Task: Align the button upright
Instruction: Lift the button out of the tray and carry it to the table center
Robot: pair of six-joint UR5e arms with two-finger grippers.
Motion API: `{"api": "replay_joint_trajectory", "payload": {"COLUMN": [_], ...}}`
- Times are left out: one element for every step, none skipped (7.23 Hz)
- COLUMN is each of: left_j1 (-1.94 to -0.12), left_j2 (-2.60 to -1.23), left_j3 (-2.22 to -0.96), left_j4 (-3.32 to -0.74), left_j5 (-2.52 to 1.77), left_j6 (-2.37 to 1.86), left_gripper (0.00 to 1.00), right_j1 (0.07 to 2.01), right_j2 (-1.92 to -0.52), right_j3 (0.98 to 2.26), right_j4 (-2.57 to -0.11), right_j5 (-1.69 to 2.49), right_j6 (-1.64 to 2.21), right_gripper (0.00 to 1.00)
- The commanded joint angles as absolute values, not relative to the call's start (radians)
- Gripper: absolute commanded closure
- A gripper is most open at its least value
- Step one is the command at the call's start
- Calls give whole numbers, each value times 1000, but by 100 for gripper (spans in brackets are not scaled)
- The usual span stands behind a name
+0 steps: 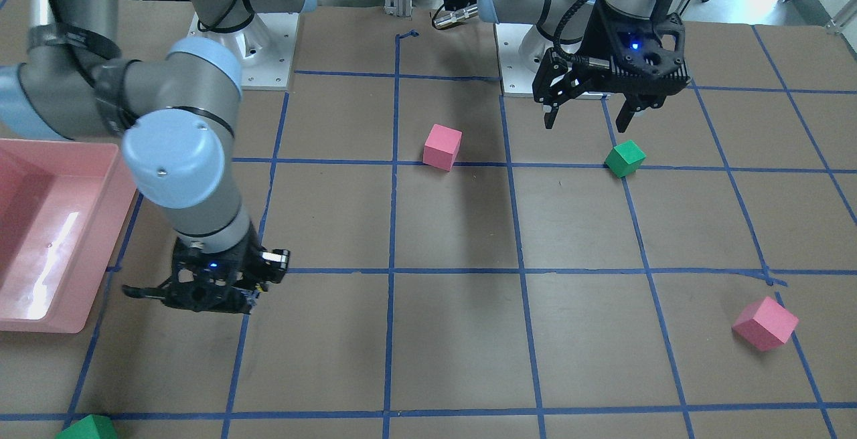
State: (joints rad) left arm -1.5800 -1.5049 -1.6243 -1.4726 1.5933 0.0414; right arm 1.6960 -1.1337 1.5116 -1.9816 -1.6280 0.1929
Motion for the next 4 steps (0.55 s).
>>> {"api": "replay_joint_trajectory", "payload": {"left_j1": [-1580, -1578, -1578, -1578], "left_j2": [-1505, -1506, -1506, -1506], "left_j3": [-1624, -1624, -1624, -1624], "left_j4": [-1473, -1473, -1473, -1473], "left_j5": [1592, 1594, 1594, 1595], "left_j6": [41, 41, 41, 41], "left_gripper": [0, 0, 0, 0], "right_j1": [1849, 1876, 1882, 1894], "right_j2": [-1008, -976, -960, -951], "right_j3": [1444, 1443, 1453, 1450], "right_j4": [-2057, -2115, -2128, -2128], "right_j5": [-1602, -1539, -1514, -1490], "right_j6": [349, 339, 295, 208], "right_gripper": [100, 100, 100, 100]}}
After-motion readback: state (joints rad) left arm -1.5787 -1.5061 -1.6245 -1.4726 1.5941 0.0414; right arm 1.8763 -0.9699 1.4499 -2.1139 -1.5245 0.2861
